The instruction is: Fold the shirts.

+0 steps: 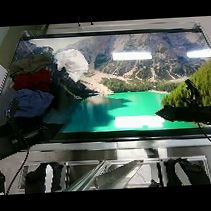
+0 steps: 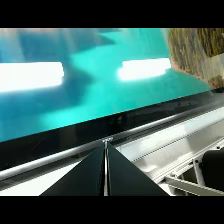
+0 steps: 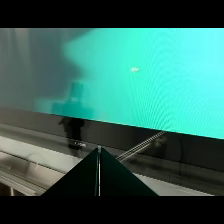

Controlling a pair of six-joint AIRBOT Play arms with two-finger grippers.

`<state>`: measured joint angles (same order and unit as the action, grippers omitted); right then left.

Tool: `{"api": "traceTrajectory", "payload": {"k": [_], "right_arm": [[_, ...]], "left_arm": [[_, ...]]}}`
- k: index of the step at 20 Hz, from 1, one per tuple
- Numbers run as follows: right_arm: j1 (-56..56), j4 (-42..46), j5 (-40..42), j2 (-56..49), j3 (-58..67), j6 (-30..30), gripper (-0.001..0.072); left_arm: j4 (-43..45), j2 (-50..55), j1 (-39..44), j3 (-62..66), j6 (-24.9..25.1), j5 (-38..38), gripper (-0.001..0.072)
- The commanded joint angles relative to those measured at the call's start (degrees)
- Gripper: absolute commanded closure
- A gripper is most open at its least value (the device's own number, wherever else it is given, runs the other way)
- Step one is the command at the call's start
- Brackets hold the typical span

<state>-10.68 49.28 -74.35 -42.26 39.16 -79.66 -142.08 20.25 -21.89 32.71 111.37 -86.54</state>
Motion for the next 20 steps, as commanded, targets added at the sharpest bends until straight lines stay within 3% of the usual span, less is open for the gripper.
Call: {"api": "traceTrajectory", "payload": {"k": [1,14,20], "right_arm": [[0.04,-0.02,-0.02,0.04,-0.02,-0.02,0.0690],[0.04,-0.04,0.00,0.04,-0.02,-0.02,0.0690],[0.04,-1.05,0.85,0.04,-0.02,-0.04,0.0690]], "left_arm": [[0.00,-0.04,-0.04,0.04,0.00,0.00,0.0694],[0.00,-0.04,-0.04,0.04,0.07,0.87,0.0694],[-0.02,-0.04,-0.04,0.04,1.22,18.88,0.0694]]}}
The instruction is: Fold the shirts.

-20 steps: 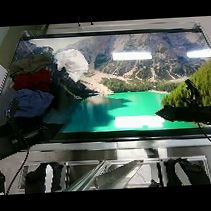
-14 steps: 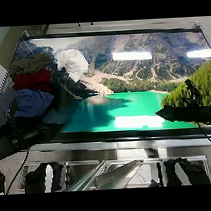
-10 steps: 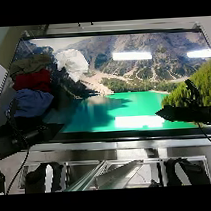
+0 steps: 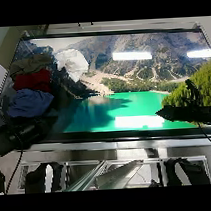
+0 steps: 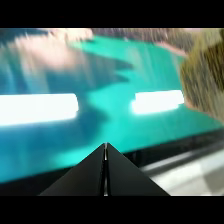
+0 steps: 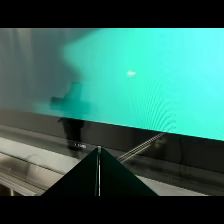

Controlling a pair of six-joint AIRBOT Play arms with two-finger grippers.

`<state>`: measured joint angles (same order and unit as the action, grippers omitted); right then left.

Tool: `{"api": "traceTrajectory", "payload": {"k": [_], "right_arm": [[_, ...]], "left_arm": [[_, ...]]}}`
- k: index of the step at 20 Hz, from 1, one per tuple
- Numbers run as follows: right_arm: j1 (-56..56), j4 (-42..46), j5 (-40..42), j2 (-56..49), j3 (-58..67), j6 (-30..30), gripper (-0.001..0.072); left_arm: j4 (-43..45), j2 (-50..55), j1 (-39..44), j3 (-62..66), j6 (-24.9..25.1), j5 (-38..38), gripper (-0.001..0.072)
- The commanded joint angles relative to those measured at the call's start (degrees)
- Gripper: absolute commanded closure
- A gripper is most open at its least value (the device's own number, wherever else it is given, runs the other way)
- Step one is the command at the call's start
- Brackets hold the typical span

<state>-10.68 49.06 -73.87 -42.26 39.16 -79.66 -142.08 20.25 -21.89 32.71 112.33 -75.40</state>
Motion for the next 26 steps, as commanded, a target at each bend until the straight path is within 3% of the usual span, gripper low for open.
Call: {"api": "traceTrajectory", "payload": {"k": [1,5,11,12,13,14,17,18,20,21,22,26], "right_arm": [[0.04,-1.53,0.39,0.04,-0.02,-0.04,0.0690],[0.04,-1.92,0.39,-0.35,-0.02,-0.02,0.0689],[0.07,-1.97,0.68,-5.27,-0.02,0.96,0.0689],[0.07,-1.97,1.07,-6.14,-0.02,2.14,0.0689],[0.07,-2.01,1.53,-6.71,-0.02,3.08,0.0689],[0.04,-2.16,2.32,-6.91,-0.02,3.43,0.0689],[0.07,-2.43,5.81,-7.04,-0.02,5.33,0.0682],[0.04,-2.40,6.71,-7.08,-0.02,5.38,0.0658],[0.04,-2.40,9.62,-7.23,-0.02,5.40,0.0212],[0.04,-2.38,11.34,-7.37,-0.02,5.92,0.0147],[0.04,-2.38,13.05,-7.58,-0.02,6.43,0.0107],[0.04,-2.40,18.80,-8.39,0.00,6.40,0.0108]], "left_arm": [[-0.04,-0.04,-0.04,0.04,0.22,9.14,0.0694],[-0.37,-0.02,-0.04,0.04,0.13,14.71,0.0694],[-0.31,3.19,-0.07,0.07,-0.33,16.09,0.0691],[-0.35,5.25,-0.04,0.07,-0.55,16.06,0.0547],[-0.39,7.85,-0.04,0.07,-0.72,16.11,0.0083],[-0.39,10.47,-0.07,0.11,-1.44,16.26,0.0017],[0.13,19.37,-0.07,4.15,-0.42,16.76,0.0017],[0.39,22.75,-0.07,7.08,1.51,17.97,0.0017],[4.48,29.83,-0.07,14.12,2.10,21.73,0.0016],[7.65,34.14,-0.07,18.64,2.08,23.63,0.0016],[10.62,38.34,-0.04,23.08,2.05,24.52,0.0016],[12.57,58.60,2.64,42.23,2.08,21.84,0.0016]]}}
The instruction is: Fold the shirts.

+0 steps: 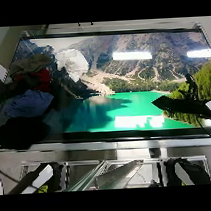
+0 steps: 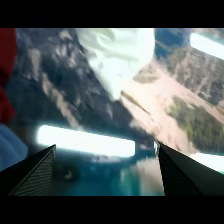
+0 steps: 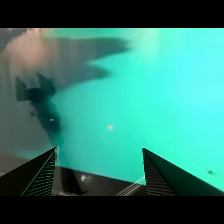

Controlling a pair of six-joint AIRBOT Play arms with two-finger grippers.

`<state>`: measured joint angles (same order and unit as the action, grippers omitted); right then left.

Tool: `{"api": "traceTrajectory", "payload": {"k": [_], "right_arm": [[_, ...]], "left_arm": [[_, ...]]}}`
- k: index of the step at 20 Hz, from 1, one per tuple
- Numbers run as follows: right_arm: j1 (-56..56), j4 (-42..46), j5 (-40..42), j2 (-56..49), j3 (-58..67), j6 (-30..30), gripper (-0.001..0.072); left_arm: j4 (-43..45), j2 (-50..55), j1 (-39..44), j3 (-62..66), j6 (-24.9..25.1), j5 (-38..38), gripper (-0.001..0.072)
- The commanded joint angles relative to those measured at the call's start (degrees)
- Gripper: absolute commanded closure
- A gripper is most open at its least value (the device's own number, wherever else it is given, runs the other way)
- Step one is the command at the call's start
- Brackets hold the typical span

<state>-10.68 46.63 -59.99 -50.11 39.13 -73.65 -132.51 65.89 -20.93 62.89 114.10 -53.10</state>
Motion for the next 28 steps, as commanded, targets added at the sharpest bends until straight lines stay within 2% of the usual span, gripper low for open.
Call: {"api": "traceTrajectory", "payload": {"k": [1,6,10,13,15,20,22,23,26,28], "right_arm": [[0.04,0.04,5.99,-0.83,0.00,0.39,0.0108],[0.04,0.07,7.91,-2.45,0.00,0.39,0.0110],[0.04,0.07,10.49,-4.33,0.02,0.39,0.0110],[0.04,0.02,11.37,-6.10,0.00,0.37,0.0111],[0.04,0.00,11.34,-7.30,0.00,0.37,0.0111],[0.04,-0.07,11.34,-8.48,0.02,0.37,0.0112],[0.04,-0.44,11.32,-8.48,0.00,0.39,0.0113],[0.07,-0.44,11.32,-8.48,0.00,0.37,0.0113],[0.07,-0.46,11.32,-8.48,0.02,0.37,0.0113],[0.04,-0.85,11.34,-8.48,0.02,0.39,0.0113]], "left_arm": [[2.91,17.90,3.19,16.24,0.28,-0.74,0.0016],[2.36,44.04,10.01,37.59,-1.38,-0.98,0.0016],[2.32,57.40,12.57,48.39,-2.73,0.00,0.0017],[0.13,62.27,13.22,54.62,-2.80,0.74,0.0017],[-2.60,62.47,13.14,55.10,-2.73,2.95,0.0018],[-2.21,62.45,13.20,53.62,-2.71,10.29,0.0020],[-2.12,62.47,13.86,52.11,-2.69,13.38,0.0199],[-2.14,62.47,13.88,51.65,-2.69,14.34,0.0250],[-2.05,62.51,13.86,51.54,-2.54,14.53,0.0252],[-2.05,62.51,13.73,51.54,-2.54,13.49,0.0587]]}}
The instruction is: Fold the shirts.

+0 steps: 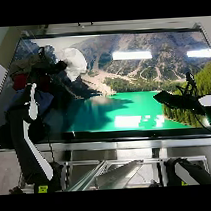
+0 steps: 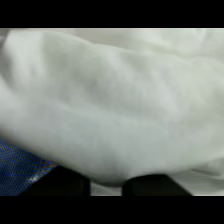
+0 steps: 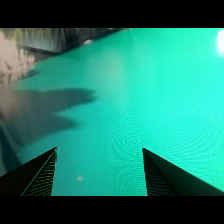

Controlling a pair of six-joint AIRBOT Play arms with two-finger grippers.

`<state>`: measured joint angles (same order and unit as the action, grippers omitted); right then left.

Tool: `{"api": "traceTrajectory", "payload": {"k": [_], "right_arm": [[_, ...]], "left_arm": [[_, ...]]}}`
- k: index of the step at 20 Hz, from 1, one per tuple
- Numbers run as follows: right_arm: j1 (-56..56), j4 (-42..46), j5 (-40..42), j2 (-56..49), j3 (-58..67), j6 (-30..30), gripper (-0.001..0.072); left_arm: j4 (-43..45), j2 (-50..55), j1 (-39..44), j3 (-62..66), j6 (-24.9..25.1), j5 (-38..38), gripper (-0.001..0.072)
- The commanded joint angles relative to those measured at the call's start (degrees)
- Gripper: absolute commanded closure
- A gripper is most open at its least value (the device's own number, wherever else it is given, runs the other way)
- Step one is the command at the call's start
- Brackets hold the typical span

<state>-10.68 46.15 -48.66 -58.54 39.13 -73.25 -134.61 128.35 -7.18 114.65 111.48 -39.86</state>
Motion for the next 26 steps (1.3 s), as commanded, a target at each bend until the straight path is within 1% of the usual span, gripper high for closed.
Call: {"api": "traceTrajectory", "payload": {"k": [1,2,4,5,6,7,8,9,10,11,12,14,15,16,19,20,21,23,25,26], "right_arm": [[0.04,-0.37,0.00,-0.04,0.02,-0.02,0.0113],[0.04,-0.37,0.00,-0.04,0.02,-0.02,0.0113],[0.04,-0.37,0.00,-0.04,0.02,0.00,0.0115],[0.04,-0.37,-0.02,-0.04,0.02,0.00,0.0145],[0.04,-0.39,-0.31,-0.04,0.02,0.00,0.0232],[0.04,-0.42,-1.11,-0.02,0.07,-0.02,0.0355],[0.04,-0.42,-1.81,-0.02,0.09,-0.02,0.0373],[0.04,-1.27,-2.67,-0.02,0.09,-0.02,0.0374],[0.04,-2.25,-3.15,0.02,0.13,0.00,0.0412],[0.04,-2.95,-3.67,0.11,0.31,0.00,0.0571],[0.04,-2.93,-4.33,0.09,0.92,0.02,0.0639],[0.04,-2.91,-6.14,0.11,2.45,0.07,0.0639],[0.04,-2.91,-7.91,0.11,3.43,0.96,0.0639],[0.04,-2.91,-9.84,0.13,4.28,1.88,0.0639],[0.04,-2.89,-14.75,0.76,5.22,2.54,0.0643],[0.04,-2.89,-16.31,1.25,5.22,3.65,0.0644],[0.04,-2.86,-17.51,1.73,5.22,4.59,0.0644],[0.04,-2.67,-19.26,2.51,5.22,4.59,0.0644],[0.04,-2.67,-19.78,2.56,5.22,4.59,0.0638],[0.04,-2.67,-19.76,2.56,5.22,4.59,0.0514]], "left_arm": [[0.02,0.04,-0.02,-0.22,0.09,-0.76,0.0614],[-0.17,0.00,-0.02,-0.15,0.13,-2.56,0.0692],[-0.48,-0.02,-0.02,1.95,0.09,-8.48,0.0694],[-0.61,-0.07,-0.02,3.78,0.11,-12.26,0.0694],[-0.85,-0.74,-0.02,5.20,0.13,-16.06,0.0694],[-2.23,-2.56,-0.02,5.40,0.61,-18.93,0.0694],[-5.01,-5.29,0.00,4.33,2.21,-20.65,0.0694],[-8.22,-8.46,0.09,2.60,3.67,-22.14,0.0694],[-10.62,-11.89,0.35,0.66,4.11,-24.02,0.0694],[-10.97,-15.30,1.05,-0.70,4.04,-27.45,0.0694],[-10.97,-17.86,2.03,-1.18,4.02,-31.87,0.0694],[-10.88,-22.01,5.14,-1.27,3.98,-41.77,0.0694],[-10.73,-23.52,7.13,-1.27,3.82,-45.00,0.0694],[-10.43,-24.92,9.55,-1.25,2.32,-47.34,0.0694],[-10.12,-27.06,17.31,-1.27,-1.70,-48.74,0.0694],[-8.81,-27.39,19.87,-1.27,-2.97,-48.63,0.0694],[-6.60,-27.50,22.40,-1.27,-3.56,-48.63,0.0694],[-0.22,-27.41,27.74,-2.51,-4.70,-47.78,0.0694],[2.71,-27.41,31.17,-5.68,-5.55,-45.62,0.0680],[3.21,-27.41,32.15,-7.08,-5.55,-45.05,0.0283]]}}
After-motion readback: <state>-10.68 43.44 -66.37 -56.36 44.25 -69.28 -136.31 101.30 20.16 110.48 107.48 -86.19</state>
